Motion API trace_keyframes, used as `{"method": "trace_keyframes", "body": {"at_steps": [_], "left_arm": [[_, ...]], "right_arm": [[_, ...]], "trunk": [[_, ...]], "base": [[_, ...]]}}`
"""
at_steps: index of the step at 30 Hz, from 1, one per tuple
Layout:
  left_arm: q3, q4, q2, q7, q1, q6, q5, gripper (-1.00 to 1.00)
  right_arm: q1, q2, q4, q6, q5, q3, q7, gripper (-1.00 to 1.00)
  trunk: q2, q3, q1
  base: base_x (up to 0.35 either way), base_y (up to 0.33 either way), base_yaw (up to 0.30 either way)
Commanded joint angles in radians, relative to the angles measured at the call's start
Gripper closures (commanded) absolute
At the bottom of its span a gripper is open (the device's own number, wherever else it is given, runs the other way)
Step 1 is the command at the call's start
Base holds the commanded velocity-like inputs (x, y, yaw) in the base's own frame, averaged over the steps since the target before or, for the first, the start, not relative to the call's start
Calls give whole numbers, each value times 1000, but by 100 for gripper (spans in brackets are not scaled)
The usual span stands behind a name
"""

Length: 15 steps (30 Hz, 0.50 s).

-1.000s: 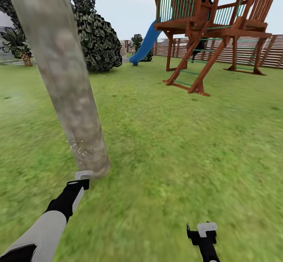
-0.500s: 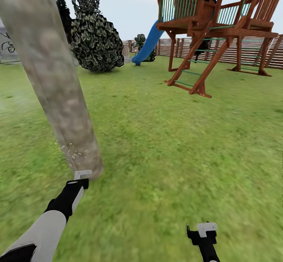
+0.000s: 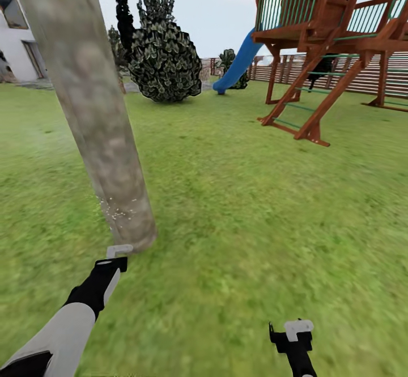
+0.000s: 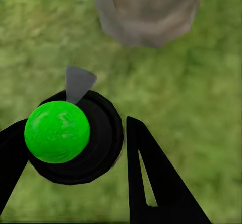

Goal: In the garden, pick up the pesticide atomizer on the floor and spray pesticide onto both trees until each tree trunk is fully covered.

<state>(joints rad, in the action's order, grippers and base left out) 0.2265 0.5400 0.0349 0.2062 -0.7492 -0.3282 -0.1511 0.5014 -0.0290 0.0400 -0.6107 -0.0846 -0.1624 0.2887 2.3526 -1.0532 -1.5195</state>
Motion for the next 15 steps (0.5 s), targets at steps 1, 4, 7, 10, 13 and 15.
{"method": "trace_keyframes", "body": {"at_steps": [1,4,7,10,13,15], "left_arm": [[3,1,-1,0,-1,-6,-10,100],[4,1,-1,1,-1,-6,-10,100],[4,1,-1,1,-1,-6,-10,100],[4,1,-1,1,0,-6,-10,100],[4,1,-1,1,-1,-6,-10,100],[4,1,-1,1,-1,-6,-10,100]], "right_arm": [[0,0,0,1,-9,-5,10,-100],[0,0,0,1,-9,-5,10,-100],[0,0,0,1,-9,-5,10,-100],[0,0,0,2,-9,-5,10,-100],[0,0,0,2,-9,-5,10,-100],[0,0,0,1,-9,-5,10,-100]], "trunk": [[0,-1,0],[0,-1,0],[0,-1,0],[0,-1,0],[0,-1,0],[0,-1,0]], "base": [[101,-275,261],[138,-273,48],[151,-269,6],[153,-268,1],[153,-268,19],[151,-268,160]]}}
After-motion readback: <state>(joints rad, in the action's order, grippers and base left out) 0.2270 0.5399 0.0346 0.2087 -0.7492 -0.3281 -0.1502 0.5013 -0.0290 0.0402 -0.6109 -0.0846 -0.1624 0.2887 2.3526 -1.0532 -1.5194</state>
